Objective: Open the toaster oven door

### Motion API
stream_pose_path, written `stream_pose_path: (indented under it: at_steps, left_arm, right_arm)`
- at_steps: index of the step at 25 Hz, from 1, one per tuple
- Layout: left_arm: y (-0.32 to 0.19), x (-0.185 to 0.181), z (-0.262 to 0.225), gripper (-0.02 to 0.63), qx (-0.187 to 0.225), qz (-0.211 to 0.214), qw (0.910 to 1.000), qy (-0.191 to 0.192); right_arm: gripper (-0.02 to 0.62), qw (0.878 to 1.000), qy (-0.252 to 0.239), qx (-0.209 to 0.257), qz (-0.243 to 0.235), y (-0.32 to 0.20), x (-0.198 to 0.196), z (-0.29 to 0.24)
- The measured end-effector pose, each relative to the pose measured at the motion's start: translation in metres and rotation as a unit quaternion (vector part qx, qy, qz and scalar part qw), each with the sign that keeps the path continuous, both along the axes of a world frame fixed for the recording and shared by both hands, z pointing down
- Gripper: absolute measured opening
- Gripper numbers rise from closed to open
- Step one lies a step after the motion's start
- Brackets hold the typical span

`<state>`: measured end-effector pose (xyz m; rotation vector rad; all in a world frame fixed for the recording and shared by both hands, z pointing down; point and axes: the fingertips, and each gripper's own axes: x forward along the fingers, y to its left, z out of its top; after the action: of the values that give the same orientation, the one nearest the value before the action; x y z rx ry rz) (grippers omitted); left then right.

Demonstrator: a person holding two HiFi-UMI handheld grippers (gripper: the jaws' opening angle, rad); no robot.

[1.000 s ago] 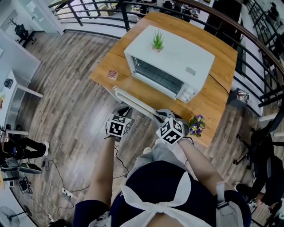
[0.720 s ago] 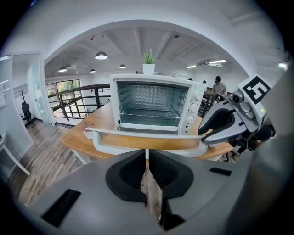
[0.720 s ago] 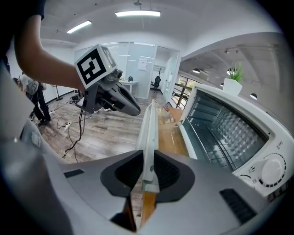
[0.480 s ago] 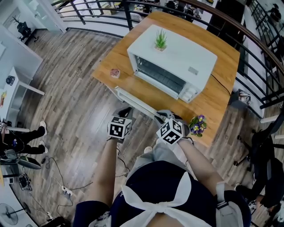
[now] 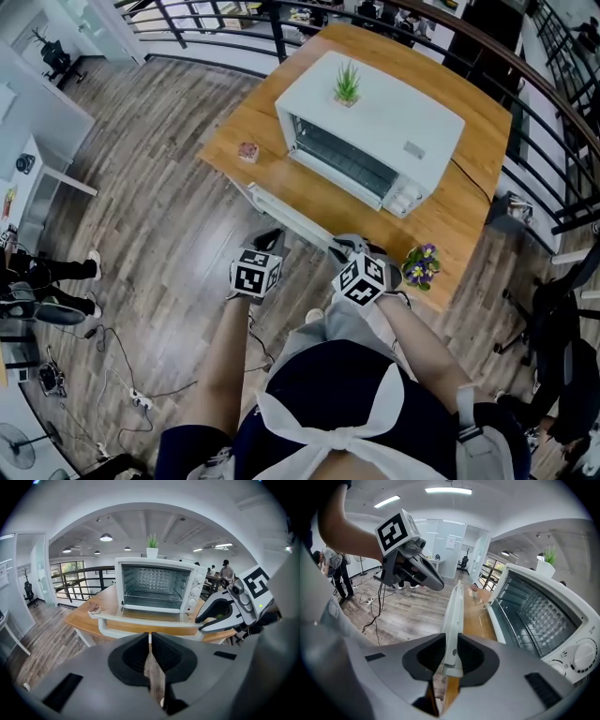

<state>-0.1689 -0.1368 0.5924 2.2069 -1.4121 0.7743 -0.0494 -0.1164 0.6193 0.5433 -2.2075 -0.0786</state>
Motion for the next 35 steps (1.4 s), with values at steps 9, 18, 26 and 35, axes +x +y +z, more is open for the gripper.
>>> stream_pose_path:
  at_steps: [9, 18, 26, 35]
  left_arm:
    - [0.007, -0.002, 0.003, 0.035, -0.002, 0.007, 0.9999, -0.012]
    - [0.009, -0.006, 0.006, 0.035, -0.008, 0.007, 0.9998, -0.016]
    - [0.009, -0.009, 0.004, 0.035, -0.008, 0.004, 0.9998, -0.019]
    - [0.015, -0.011, 0.008, 0.034, -0.013, 0.002, 0.9997, -0.022]
  right_arm:
    - [0.091, 1.0, 0.02, 0.012, -0.013, 0.007, -0.003, 0.015]
    - [0.097, 0.999, 0.03, 0.009, -0.022, 0.008, -0.006, 0.026]
    - [0.104, 0.999, 0.037, 0.001, -0.026, 0.011, -0.008, 0.039]
    - [0.109, 0.998, 0.047, -0.008, -0.03, 0.013, -0.009, 0.049]
